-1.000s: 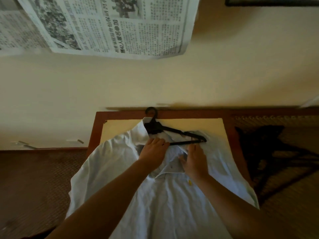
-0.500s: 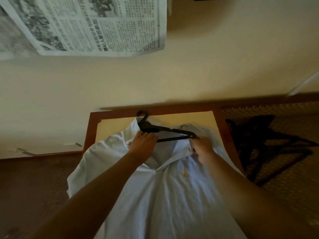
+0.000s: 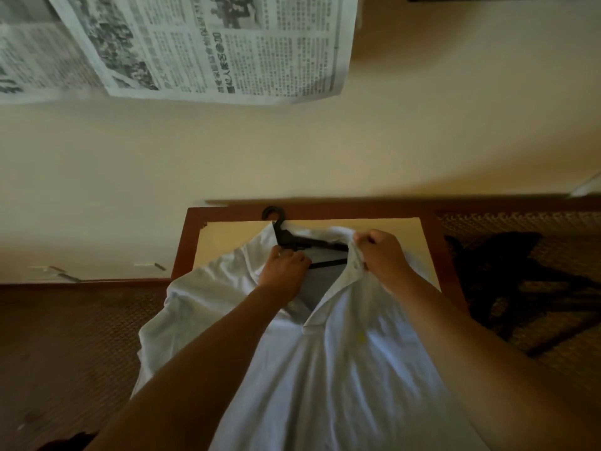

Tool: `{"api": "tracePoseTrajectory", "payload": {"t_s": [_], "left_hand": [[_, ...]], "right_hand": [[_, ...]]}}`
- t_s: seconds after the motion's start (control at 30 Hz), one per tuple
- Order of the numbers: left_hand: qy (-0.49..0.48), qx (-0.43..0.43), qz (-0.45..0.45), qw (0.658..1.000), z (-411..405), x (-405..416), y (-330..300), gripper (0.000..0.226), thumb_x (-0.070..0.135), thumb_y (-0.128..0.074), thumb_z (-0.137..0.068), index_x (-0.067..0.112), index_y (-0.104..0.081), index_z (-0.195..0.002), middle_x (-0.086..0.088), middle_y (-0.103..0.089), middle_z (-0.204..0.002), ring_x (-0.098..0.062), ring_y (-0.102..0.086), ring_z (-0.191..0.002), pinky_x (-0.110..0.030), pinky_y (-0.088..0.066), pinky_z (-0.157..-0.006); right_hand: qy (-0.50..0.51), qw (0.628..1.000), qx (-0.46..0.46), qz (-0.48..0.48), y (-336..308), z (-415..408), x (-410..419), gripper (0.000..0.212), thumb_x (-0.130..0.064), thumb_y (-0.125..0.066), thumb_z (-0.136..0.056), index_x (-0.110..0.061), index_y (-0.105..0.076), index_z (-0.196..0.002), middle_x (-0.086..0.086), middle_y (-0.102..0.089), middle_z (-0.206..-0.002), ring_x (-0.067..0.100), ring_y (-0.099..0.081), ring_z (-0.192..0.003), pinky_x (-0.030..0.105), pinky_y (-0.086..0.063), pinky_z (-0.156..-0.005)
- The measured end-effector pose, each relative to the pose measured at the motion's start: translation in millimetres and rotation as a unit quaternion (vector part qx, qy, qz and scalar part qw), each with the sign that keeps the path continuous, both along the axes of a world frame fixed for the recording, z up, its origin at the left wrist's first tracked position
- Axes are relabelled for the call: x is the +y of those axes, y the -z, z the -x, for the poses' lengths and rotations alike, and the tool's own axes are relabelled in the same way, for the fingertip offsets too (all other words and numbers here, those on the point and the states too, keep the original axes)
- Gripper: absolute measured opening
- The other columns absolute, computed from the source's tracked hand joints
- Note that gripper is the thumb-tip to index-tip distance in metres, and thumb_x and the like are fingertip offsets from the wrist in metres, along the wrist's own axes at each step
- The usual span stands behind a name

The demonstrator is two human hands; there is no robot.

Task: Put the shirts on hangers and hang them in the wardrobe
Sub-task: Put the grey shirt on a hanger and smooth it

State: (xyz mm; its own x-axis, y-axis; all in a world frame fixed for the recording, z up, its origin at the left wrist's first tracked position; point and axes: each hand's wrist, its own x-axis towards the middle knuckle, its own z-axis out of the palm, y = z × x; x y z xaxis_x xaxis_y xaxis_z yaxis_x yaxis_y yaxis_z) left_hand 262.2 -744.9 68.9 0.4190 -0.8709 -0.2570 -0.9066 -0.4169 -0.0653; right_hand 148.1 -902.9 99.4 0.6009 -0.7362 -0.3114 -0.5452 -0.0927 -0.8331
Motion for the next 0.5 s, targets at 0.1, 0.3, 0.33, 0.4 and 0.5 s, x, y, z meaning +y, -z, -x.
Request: {"api": "tracePoseTrajectory", "payload": {"t_s": [0.1, 0.3, 0.33, 0.4, 0.5], "left_hand": [[-0.005, 0.011, 0.038, 0.999, -7.9, -16.2, -0.3, 0.034, 0.02, -0.047, -0.093, 0.025, -0.054, -0.125, 0.0, -0.054, -0.126, -0.023, -0.045, -0.124, -0.041, -0.016, -0.112], [0.048, 0.021, 0.024, 0.998, -30.1, 17.2, 10.4, 0.043, 0.048, -0.041, -0.09, 0.03, -0.055, -0.128, 0.004, -0.056, -0.129, -0.021, -0.039, -0.128, -0.045, -0.019, -0.112], [0.064, 0.016, 0.02, 0.998, -33.1, 24.5, 12.2, 0.044, 0.046, -0.044, -0.089, 0.029, -0.054, -0.128, 0.003, -0.056, -0.128, -0.022, -0.04, -0.126, -0.043, -0.021, -0.111], [0.081, 0.011, 0.02, 0.996, -37.9, 32.7, 13.1, 0.041, 0.036, -0.049, -0.09, 0.024, -0.053, -0.128, -0.001, -0.055, -0.124, -0.023, -0.044, -0.121, -0.038, -0.026, -0.108], [0.084, 0.014, 0.019, 0.996, -45.6, 25.6, 9.7, 0.031, 0.025, -0.048, -0.094, 0.015, -0.056, -0.122, -0.007, -0.053, -0.122, -0.025, -0.045, -0.117, -0.033, -0.032, -0.102]], "right_hand": [[-0.047, 0.998, 0.025, 0.033, 3.4, -23.0, 10.4, 0.038, -0.021, -0.057, -0.092, -0.006, -0.044, -0.06, 0.01, -0.04, -0.057, 0.03, -0.049, -0.06, 0.044, -0.047, -0.062], [-0.037, 0.997, 0.062, -0.016, 22.7, -49.0, 32.2, 0.034, -0.016, -0.053, -0.096, -0.012, -0.044, -0.063, 0.014, -0.052, -0.062, 0.033, -0.06, -0.058, 0.043, -0.053, -0.058], [-0.027, 0.997, 0.059, -0.03, 26.3, -52.0, 34.1, 0.035, -0.015, -0.052, -0.097, -0.013, -0.043, -0.063, 0.011, -0.05, -0.059, 0.029, -0.057, -0.052, 0.039, -0.052, -0.051], [-0.015, 0.997, 0.056, -0.05, 29.4, -58.0, 39.0, 0.035, -0.013, -0.049, -0.098, -0.013, -0.042, -0.064, 0.009, -0.049, -0.057, 0.023, -0.054, -0.044, 0.029, -0.046, -0.04], [0.009, 0.997, 0.048, -0.066, 34.5, -66.0, 43.3, 0.027, -0.013, -0.046, -0.1, -0.008, -0.049, -0.073, 0.012, -0.055, -0.059, 0.02, -0.055, -0.04, 0.023, -0.042, -0.034]]}}
